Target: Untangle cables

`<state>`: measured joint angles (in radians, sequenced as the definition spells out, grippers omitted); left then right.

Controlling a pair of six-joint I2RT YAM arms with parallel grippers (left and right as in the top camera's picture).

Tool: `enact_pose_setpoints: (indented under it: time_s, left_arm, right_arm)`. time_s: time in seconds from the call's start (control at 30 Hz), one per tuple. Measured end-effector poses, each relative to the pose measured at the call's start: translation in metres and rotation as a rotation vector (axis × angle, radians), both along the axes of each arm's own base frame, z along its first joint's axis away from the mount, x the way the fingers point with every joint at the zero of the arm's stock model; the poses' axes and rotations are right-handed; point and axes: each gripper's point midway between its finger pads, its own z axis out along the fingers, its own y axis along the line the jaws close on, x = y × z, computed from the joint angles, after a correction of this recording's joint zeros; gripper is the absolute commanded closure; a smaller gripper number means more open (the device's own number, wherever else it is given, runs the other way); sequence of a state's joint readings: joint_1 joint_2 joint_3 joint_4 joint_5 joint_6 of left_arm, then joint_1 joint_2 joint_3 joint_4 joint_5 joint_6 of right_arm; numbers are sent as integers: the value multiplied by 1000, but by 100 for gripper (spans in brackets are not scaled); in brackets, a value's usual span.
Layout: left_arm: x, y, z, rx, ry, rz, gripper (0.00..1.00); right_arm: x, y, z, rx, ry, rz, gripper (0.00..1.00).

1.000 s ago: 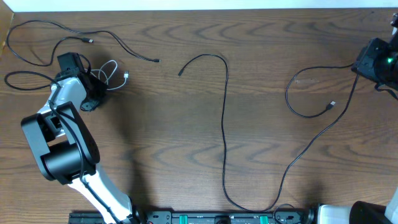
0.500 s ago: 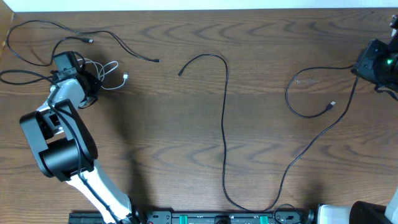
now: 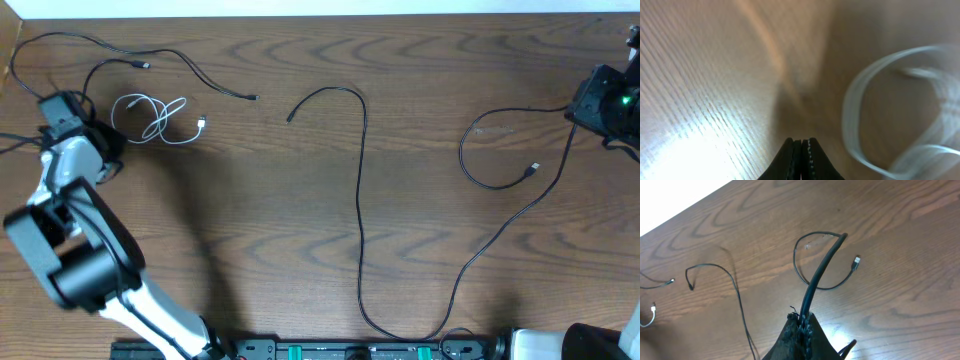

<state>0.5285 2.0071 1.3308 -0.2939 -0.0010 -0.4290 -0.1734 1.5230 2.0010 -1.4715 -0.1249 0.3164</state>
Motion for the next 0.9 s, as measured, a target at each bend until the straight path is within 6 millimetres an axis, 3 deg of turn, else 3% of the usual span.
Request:
enact_pose_setpoints:
  time_s: [0.03, 0.07, 0.1, 0.2, 0.27, 0.4, 0.53, 0.73, 0.9]
  left_arm:
    - [4, -3, 23, -2, -54, -12, 92]
    - [14, -16, 63, -19, -157, -55, 93]
    - [20, -27, 85, -32, -214, -91, 92]
    - [32, -68, 126, -85, -314, -205, 93]
    - [39, -103, 135, -129, -326, -292, 93]
    - [48, -163, 112, -197, -256, -434, 93]
    - [54, -198, 73, -203, -151, -496, 93]
    - [61, -218, 24, -182, -58, -529, 93]
    - [63, -210, -15, -153, 6, -510, 92]
  right_arm:
    - [0, 0, 0, 0, -2, 0, 99]
    - [1, 0, 1, -1, -5, 1, 99]
    - [1, 0, 1, -2, -7, 3, 99]
    - [3, 0, 2, -5, -14, 6, 99]
    - [3, 0, 2, -5, -15, 7, 99]
    - [3, 0, 2, -5, -17, 7, 99]
    - [3, 0, 2, -6, -17, 9, 99]
    - [3, 0, 2, -12, -18, 17, 99]
    - [3, 0, 2, -16, -18, 24, 99]
